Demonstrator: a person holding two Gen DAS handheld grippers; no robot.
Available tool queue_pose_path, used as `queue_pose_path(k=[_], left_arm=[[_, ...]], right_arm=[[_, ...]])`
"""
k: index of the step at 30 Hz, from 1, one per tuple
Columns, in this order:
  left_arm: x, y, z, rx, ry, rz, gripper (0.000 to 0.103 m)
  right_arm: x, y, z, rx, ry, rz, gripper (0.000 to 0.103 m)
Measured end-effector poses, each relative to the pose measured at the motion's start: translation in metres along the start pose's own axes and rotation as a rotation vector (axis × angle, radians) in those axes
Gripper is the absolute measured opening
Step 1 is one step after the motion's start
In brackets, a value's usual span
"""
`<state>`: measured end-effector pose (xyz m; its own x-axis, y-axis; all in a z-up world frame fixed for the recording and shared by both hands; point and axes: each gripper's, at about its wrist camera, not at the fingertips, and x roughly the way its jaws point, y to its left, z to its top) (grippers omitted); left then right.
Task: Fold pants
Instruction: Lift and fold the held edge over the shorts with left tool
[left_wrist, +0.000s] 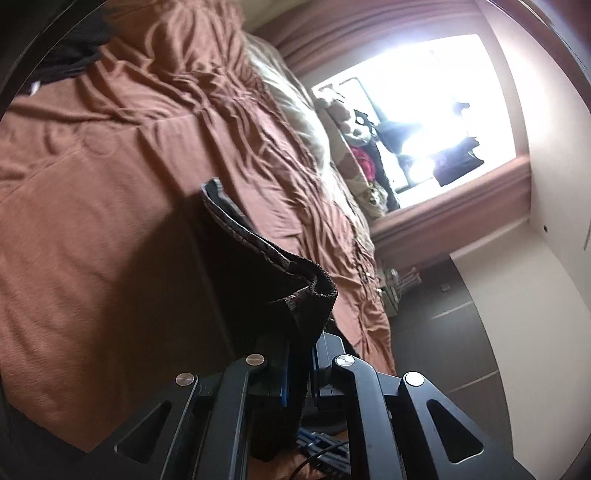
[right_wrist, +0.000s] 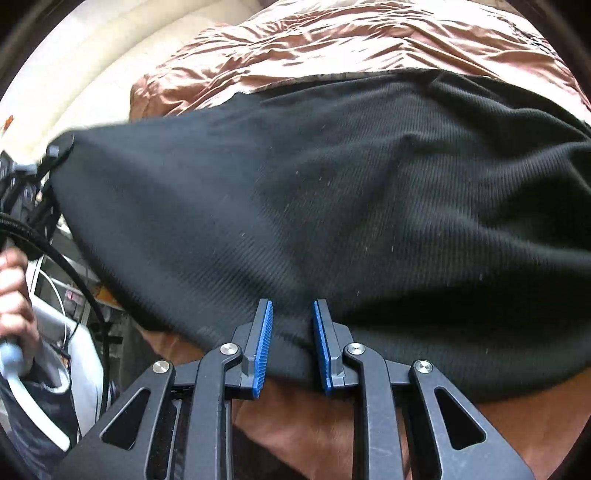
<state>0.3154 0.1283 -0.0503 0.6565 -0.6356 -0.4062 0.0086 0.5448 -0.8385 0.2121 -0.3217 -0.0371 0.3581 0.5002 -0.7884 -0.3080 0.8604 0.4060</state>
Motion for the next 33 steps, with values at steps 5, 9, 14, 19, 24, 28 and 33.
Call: queue_pose_path(k=[5, 9, 14, 19, 24, 28, 33], left_arm=[[0.010, -0.032, 0.000, 0.062, 0.017, -0.029, 0.009], [0.020, -0.059, 0.002, 0.113, 0.037, -0.053, 0.009], [0.041, -0.094, 0.000, 0.175, 0.078, -0.081, 0.009], [0.069, -0.127, -0.009, 0.230, 0.131, -0.110, 0.009], [0.101, -0.154, -0.021, 0.273, 0.192, -0.131, 0.009], [0.127, -0.173, -0.035, 0.305, 0.249, -0.145, 0.009], [0.160, -0.187, -0.060, 0.335, 0.325, -0.147, 0.009]], right_arm=[[-0.019, -0.013, -0.008, 0.046, -0.031, 0.034, 0.019], [-0.042, -0.024, -0.015, 0.067, -0.088, 0.038, 0.019], [-0.080, -0.039, -0.035, 0.094, -0.167, 0.042, 0.021], [-0.116, -0.056, -0.055, 0.134, -0.263, 0.023, 0.021], [-0.148, -0.069, -0.078, 0.172, -0.345, 0.026, 0.061], [-0.169, -0.081, -0.093, 0.185, -0.395, 0.019, 0.063], [-0.187, -0.093, -0.114, 0.218, -0.437, 0.022, 0.063]])
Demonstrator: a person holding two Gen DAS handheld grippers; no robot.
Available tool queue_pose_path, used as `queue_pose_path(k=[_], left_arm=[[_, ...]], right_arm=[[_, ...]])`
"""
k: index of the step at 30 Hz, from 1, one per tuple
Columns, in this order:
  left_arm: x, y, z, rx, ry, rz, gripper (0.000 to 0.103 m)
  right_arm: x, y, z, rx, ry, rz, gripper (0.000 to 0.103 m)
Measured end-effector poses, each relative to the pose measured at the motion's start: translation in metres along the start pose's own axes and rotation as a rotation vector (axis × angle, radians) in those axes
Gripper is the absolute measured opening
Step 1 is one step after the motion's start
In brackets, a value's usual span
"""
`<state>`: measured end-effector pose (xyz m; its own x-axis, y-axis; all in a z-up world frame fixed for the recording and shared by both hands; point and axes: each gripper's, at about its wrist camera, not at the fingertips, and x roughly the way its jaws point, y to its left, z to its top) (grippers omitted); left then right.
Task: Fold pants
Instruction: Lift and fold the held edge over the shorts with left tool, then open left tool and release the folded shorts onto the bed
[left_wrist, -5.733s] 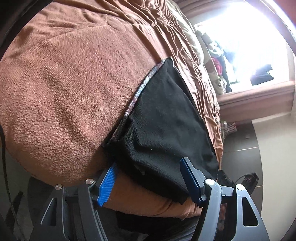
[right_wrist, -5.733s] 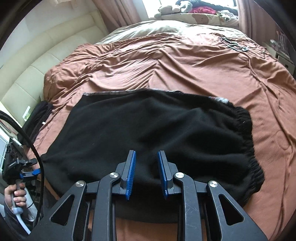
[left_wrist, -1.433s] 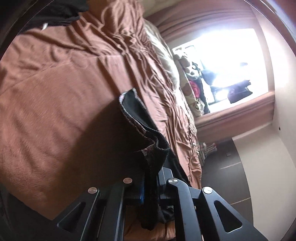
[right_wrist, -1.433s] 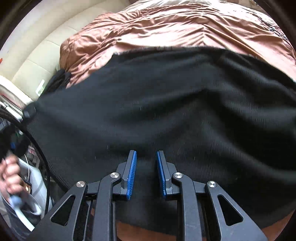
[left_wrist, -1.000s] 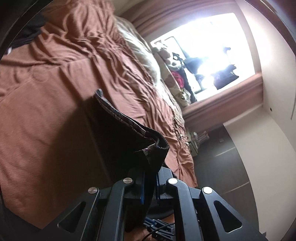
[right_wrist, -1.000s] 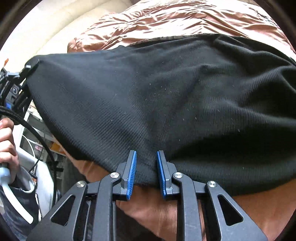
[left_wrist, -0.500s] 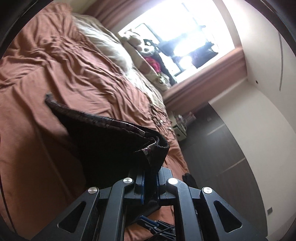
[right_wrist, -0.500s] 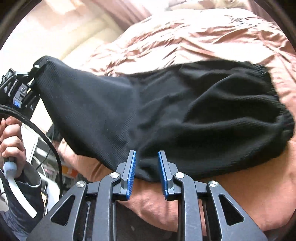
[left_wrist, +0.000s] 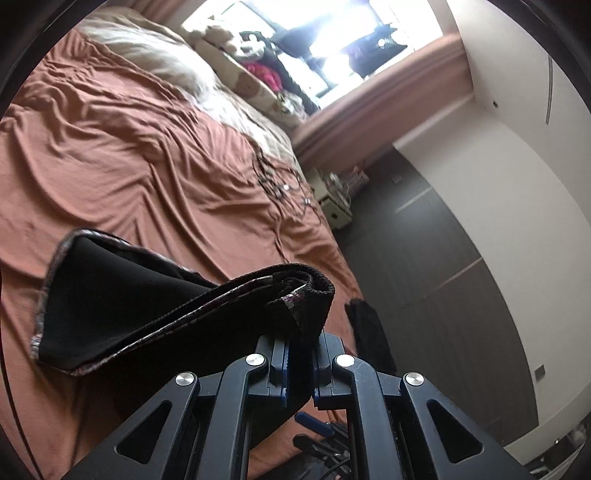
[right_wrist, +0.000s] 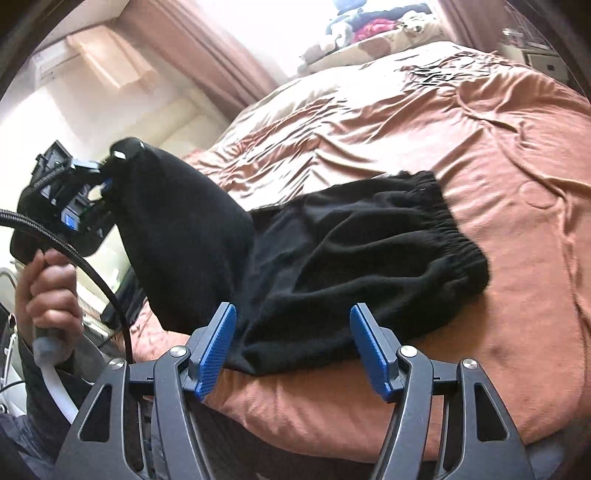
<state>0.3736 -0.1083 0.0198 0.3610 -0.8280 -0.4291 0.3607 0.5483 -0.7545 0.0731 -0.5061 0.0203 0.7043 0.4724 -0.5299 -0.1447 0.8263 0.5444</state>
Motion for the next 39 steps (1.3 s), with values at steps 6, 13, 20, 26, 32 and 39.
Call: queue_pose_path(k=[6, 13, 20, 26, 32, 39], left_arm=[[0.044, -0.007, -0.018, 0.008, 0.096, -0.006, 0.009], [0.092, -0.020, -0.046, 0.020, 0.215, -0.022, 0.009], [0.134, -0.026, -0.074, 0.010, 0.321, -0.015, 0.014], [0.140, -0.013, -0.089, -0.049, 0.376, -0.014, 0.070], [0.112, 0.012, -0.078, -0.067, 0.331, 0.038, 0.078], [0.079, 0.055, -0.071, -0.127, 0.278, 0.109, 0.079]], right_arm=[[-0.026, -0.019, -0.009, 0.036, -0.018, -0.015, 0.063], [-0.047, -0.034, -0.021, 0.074, -0.031, -0.031, 0.063], [-0.064, -0.047, -0.031, 0.114, -0.028, -0.053, 0.063], [-0.061, -0.053, -0.033, 0.137, -0.004, -0.054, 0.063], [-0.044, -0.049, -0.032, 0.137, 0.026, -0.058, 0.063], [-0.022, -0.045, -0.029, 0.140, 0.043, -0.083, 0.063]])
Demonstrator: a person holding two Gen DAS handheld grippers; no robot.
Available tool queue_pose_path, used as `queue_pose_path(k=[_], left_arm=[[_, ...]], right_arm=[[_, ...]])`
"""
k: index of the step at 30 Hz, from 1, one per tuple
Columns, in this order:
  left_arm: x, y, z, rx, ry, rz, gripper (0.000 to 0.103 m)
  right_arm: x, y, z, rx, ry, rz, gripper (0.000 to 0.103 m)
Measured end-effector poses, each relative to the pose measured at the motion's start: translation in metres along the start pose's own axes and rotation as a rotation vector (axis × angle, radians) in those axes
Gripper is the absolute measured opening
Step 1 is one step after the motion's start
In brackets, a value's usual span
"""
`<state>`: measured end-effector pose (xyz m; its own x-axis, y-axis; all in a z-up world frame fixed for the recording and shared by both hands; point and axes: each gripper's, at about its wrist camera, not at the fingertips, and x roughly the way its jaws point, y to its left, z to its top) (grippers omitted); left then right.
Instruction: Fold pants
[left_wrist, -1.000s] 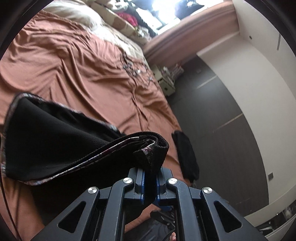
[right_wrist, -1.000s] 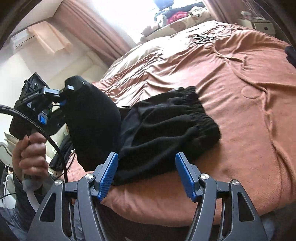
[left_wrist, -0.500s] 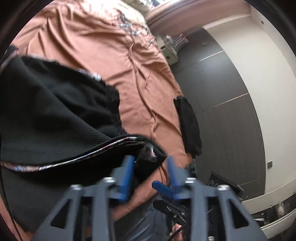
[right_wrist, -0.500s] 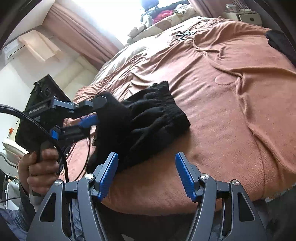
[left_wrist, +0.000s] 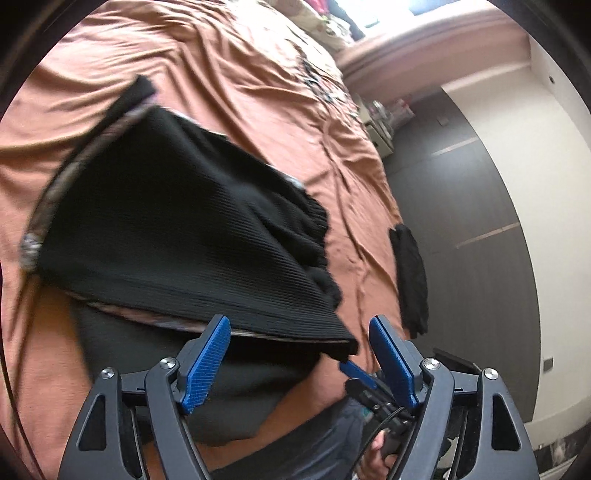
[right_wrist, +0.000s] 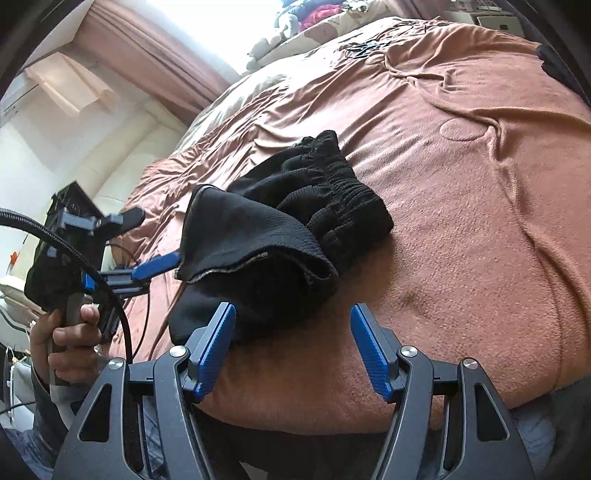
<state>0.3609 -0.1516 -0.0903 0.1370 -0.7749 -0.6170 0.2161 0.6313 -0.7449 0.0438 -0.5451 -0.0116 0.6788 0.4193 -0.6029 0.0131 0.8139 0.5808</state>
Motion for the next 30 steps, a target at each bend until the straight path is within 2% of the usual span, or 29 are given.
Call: queue_pose_path(k=[5, 14, 17, 29, 30], left_arm=[[-0.012, 0.035, 0.002, -0.078, -0.010, 0.027, 0.081], [-0.016, 0.074, 0.003, -0.168, 0.005, 0.108, 0.087], [-0.015, 0.086, 0.005, -0.199, 0.010, 0.099, 0.088], [-0.002, 0.105, 0.023, -0.242, -0.035, 0.114, 0.088], [-0.001, 0.105, 0.026, -0.240, -0.041, 0.118, 0.088]], right_arm=[[0.008, 0.007, 0.002, -0.022, -0.004, -0.027, 0.063], [0.021, 0.006, 0.004, -0.015, 0.008, -0.030, 0.063], [0.024, 0.004, 0.004, -0.004, 0.008, -0.040, 0.063], [0.028, -0.002, 0.008, 0.002, 0.003, -0.034, 0.063], [0.029, -0.002, 0.008, 0.002, 0.003, -0.032, 0.060]])
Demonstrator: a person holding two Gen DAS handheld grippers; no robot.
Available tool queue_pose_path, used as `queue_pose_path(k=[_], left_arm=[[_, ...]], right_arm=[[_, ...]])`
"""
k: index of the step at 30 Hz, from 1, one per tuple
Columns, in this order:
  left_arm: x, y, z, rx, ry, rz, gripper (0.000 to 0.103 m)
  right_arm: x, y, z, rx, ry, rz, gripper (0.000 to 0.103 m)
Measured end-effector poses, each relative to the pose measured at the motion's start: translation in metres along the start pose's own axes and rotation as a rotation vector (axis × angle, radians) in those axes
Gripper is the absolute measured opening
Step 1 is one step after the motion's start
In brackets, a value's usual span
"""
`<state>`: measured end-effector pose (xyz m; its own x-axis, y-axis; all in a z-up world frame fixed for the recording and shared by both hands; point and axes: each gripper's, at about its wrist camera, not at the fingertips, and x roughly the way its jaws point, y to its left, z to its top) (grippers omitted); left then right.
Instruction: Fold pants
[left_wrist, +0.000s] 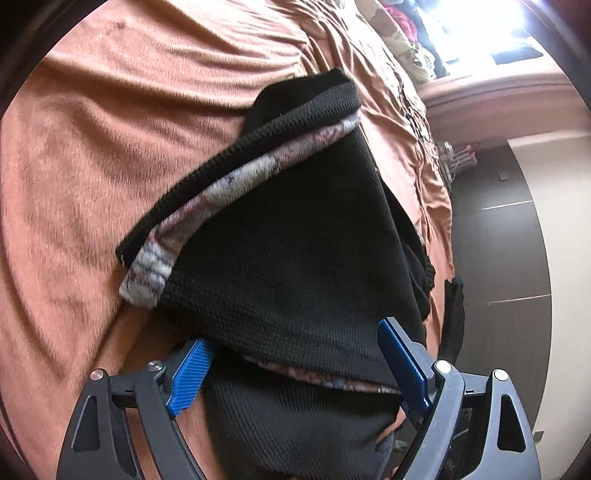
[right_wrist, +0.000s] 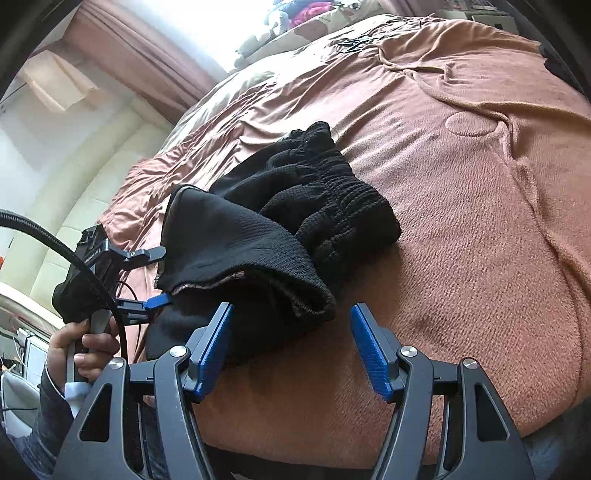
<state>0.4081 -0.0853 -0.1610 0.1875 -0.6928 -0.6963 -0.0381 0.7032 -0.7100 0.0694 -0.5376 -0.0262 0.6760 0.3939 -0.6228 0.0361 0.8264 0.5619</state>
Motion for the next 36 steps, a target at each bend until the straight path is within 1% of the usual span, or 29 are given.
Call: queue_pose_path(k=[1, 3, 5, 6, 7, 8, 9, 10, 11, 13, 15, 18, 22, 27, 30, 36], left_arm=[[0.000, 0.000, 0.002, -0.001, -0.007, 0.003, 0.088], [-0.005, -0.002, 0.005, 0.005, -0.033, 0.025, 0.086], [-0.012, -0.004, 0.007, 0.020, -0.065, 0.055, 0.078], [-0.017, -0.005, 0.009, 0.027, -0.082, 0.063, 0.071], [-0.019, -0.005, 0.009, 0.030, -0.090, 0.065, 0.066], [-0.022, -0.006, 0.010, 0.034, -0.099, 0.064, 0.064], [-0.024, -0.007, 0.013, 0.044, -0.106, 0.067, 0.058], [-0.026, -0.006, 0.013, 0.049, -0.111, 0.072, 0.048], [-0.027, -0.007, 0.014, 0.053, -0.119, 0.081, 0.041], [-0.031, -0.009, 0.016, 0.060, -0.142, 0.100, 0.010], [-0.037, -0.017, 0.017, 0.083, -0.168, 0.098, 0.008], [-0.046, -0.034, 0.020, 0.135, -0.193, 0.080, 0.007], [-0.058, -0.065, 0.027, 0.202, -0.225, 0.042, 0.007], [-0.061, -0.107, 0.041, 0.283, -0.237, 0.024, 0.007], [-0.055, -0.128, 0.048, 0.320, -0.236, 0.018, 0.007], [-0.033, -0.163, 0.068, 0.366, -0.210, 0.017, 0.007]], right_arm=[[0.001, 0.000, 0.001, 0.001, 0.001, 0.003, 0.057], [0.004, -0.001, 0.002, 0.006, 0.003, 0.010, 0.046], [0.005, -0.001, 0.004, 0.005, -0.004, 0.015, 0.041], [0.005, -0.001, 0.004, 0.004, -0.010, 0.017, 0.039], [0.004, -0.001, 0.004, 0.002, -0.016, 0.018, 0.038], [0.003, -0.001, 0.004, 0.001, -0.021, 0.020, 0.036], [0.003, -0.002, 0.004, 0.001, -0.025, 0.022, 0.033], [0.002, -0.003, 0.003, 0.002, -0.027, 0.023, 0.032], [0.002, -0.005, 0.003, 0.003, -0.030, 0.023, 0.029], [0.000, -0.008, 0.001, 0.005, -0.033, 0.027, 0.023], [-0.003, -0.010, 0.001, -0.004, -0.038, 0.035, 0.014], [-0.005, -0.010, 0.002, -0.016, -0.044, 0.042, 0.010], [-0.007, -0.009, 0.001, -0.028, -0.051, 0.050, 0.008], [-0.009, -0.012, 0.000, -0.025, -0.054, 0.061, 0.006], [-0.011, -0.012, 0.000, -0.023, -0.061, 0.072, 0.005], [-0.014, -0.015, -0.002, -0.022, -0.066, 0.095, 0.004]])
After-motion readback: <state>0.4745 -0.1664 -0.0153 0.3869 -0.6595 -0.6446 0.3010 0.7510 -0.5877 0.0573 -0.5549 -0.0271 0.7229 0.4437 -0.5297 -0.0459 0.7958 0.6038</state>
